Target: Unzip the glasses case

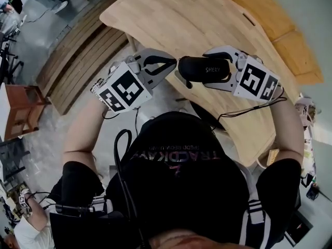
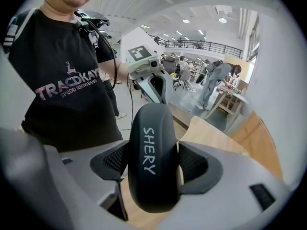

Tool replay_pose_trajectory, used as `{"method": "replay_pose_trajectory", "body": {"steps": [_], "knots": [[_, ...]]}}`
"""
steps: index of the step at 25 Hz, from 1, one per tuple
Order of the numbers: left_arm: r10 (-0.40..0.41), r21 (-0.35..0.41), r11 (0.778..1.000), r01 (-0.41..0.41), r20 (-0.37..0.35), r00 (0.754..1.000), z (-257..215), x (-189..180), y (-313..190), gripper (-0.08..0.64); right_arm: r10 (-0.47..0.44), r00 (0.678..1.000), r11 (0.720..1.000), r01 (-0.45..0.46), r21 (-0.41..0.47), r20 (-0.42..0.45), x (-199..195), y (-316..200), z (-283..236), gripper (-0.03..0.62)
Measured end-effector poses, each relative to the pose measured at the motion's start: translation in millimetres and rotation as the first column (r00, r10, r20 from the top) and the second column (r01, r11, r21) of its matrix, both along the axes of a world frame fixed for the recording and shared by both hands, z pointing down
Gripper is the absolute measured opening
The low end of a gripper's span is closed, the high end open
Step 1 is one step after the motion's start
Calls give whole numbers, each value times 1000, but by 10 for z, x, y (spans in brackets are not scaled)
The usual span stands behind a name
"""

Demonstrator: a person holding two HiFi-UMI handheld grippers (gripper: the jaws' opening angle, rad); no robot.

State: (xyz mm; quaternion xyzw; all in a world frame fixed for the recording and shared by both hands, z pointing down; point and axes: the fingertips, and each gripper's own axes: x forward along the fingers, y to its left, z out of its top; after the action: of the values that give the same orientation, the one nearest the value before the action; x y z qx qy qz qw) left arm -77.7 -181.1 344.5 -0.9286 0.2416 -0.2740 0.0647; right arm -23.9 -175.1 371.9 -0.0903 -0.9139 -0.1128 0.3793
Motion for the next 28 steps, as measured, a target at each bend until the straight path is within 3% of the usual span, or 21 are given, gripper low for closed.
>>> {"method": "replay_pose_trajectory", "body": {"steps": [7,16,23,28], "knots": [[-93,45,995,89,89,992,183,-141,-88,12,113,991,993,-111,30,-69,-93,-238,181,330],[-113,51,993,108,103,988,308,-53,-53,12,309,946,950,-313,-23,-94,-309,-481,174,325],[-82,27,996,79,109,991,369,150,67,12,316,940,949,-314,35,-127,-432,-385,123,324],[-63,4,998,63,140,988,462,282,182,14,295,936,951,-268,155,-193,-363,-274,154,324]]}}
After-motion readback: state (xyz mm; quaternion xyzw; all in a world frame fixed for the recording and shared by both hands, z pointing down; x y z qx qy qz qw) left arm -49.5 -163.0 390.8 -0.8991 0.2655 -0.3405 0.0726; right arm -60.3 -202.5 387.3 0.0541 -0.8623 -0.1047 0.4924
